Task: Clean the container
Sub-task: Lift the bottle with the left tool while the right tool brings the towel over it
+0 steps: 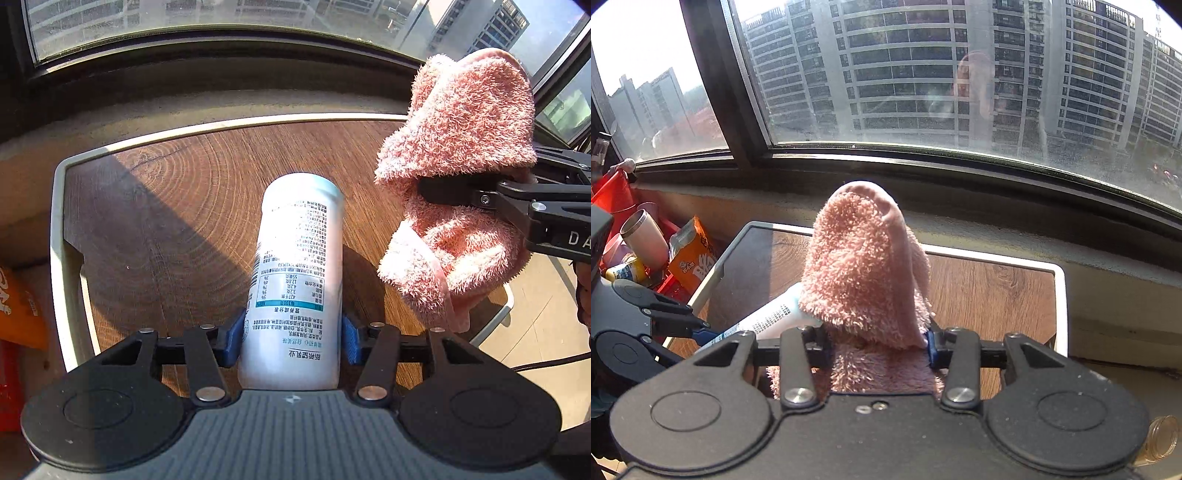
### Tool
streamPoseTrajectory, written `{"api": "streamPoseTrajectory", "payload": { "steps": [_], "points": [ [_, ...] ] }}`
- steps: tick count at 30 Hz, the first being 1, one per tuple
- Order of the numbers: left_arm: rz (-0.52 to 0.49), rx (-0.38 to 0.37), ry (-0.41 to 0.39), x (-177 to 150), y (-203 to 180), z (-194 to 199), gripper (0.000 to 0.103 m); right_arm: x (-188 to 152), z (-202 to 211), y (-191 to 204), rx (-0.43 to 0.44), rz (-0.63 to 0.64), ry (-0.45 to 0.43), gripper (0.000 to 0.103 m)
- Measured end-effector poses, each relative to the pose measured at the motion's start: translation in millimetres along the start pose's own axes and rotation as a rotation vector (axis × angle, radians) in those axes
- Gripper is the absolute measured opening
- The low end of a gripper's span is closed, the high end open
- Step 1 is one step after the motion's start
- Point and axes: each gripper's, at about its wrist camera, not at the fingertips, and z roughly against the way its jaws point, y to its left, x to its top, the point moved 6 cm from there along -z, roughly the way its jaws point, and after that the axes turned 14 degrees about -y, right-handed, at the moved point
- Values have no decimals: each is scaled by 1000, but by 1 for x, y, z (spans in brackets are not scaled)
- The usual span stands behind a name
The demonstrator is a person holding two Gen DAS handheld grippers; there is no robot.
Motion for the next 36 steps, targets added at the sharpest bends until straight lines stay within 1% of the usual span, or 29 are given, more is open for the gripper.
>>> {"api": "streamPoseTrajectory", "payload": {
  "steps": [2, 4, 7, 11, 14, 16, 18, 23, 25, 27, 28, 29, 31, 34, 36],
  "points": [
    [7, 0, 9, 2, 1, 1, 51, 6, 10, 15, 93, 43, -16, 42],
    [-33, 2, 10, -1, -5, 7, 51, 8, 15, 34, 168, 86, -25, 42],
    [-141, 2, 4, -7, -15, 11, 50, 4, 10, 61, 210, 170, -5, 42],
    [-261, -18, 13, -20, -31, 23, 50, -4, 5, 76, 286, 166, 41, 42],
    [-277, -29, 16, -24, -33, 29, 49, -6, 8, 82, 321, 171, 58, 42],
    [-259, -42, 19, -22, -32, 32, 49, -8, 8, 83, 314, 178, 63, 42],
    [-217, -60, 29, -18, -29, 35, 49, -9, 7, 76, 292, 165, 64, 41],
    [-118, -85, 47, -13, -19, 35, 49, -13, -3, 51, 153, 160, 71, 40],
    [-57, -97, 61, -10, -12, 33, 49, -14, -5, 42, 124, 142, 74, 40],
    [-23, -100, 63, -9, -8, 33, 49, -16, -8, 38, 81, 171, 78, 39],
    [-4, -99, 65, -7, 1, 24, 49, -16, -6, 36, 67, 192, 75, 39],
    [14, -102, 70, -6, 4, 23, 49, -14, -4, 35, 69, 183, 69, 39],
    [63, -116, 89, -9, 2, 29, 49, -9, 1, 34, 106, 150, 53, 39],
    [82, -129, 102, -7, 6, 29, 49, 1, 8, 49, 213, 141, 25, 39],
    [74, -134, 107, -7, 6, 28, 49, 5, 7, 67, 273, 181, 23, 39]
  ]
}}
